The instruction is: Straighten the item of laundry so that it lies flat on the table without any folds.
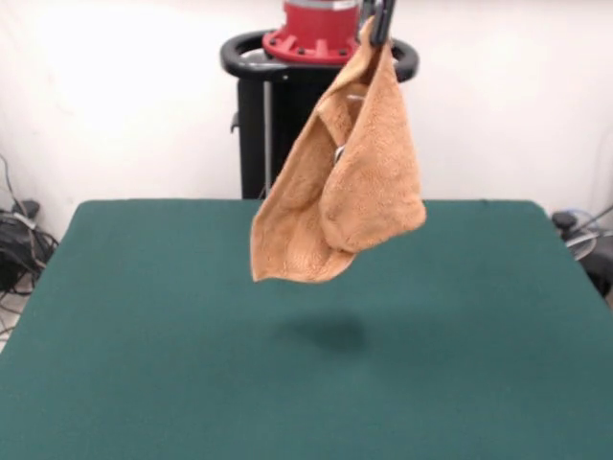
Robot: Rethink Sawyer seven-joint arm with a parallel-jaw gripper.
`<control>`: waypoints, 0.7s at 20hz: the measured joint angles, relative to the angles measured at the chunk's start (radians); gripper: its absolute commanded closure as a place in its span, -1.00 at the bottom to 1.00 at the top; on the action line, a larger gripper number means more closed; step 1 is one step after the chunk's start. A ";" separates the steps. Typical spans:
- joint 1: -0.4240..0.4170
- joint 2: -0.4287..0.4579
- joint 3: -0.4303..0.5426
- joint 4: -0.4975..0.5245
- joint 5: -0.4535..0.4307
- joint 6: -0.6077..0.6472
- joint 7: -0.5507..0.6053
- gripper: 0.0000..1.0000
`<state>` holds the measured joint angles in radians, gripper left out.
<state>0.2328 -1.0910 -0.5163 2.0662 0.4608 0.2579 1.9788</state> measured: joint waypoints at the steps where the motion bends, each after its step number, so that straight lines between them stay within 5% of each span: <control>1: 0.000 0.000 0.004 0.002 -0.003 0.000 0.000 1.00; 14: -0.011 0.001 0.050 0.022 -0.015 0.000 0.000 1.00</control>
<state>0.2218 -1.0905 -0.4663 2.0881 0.4454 0.2577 1.9788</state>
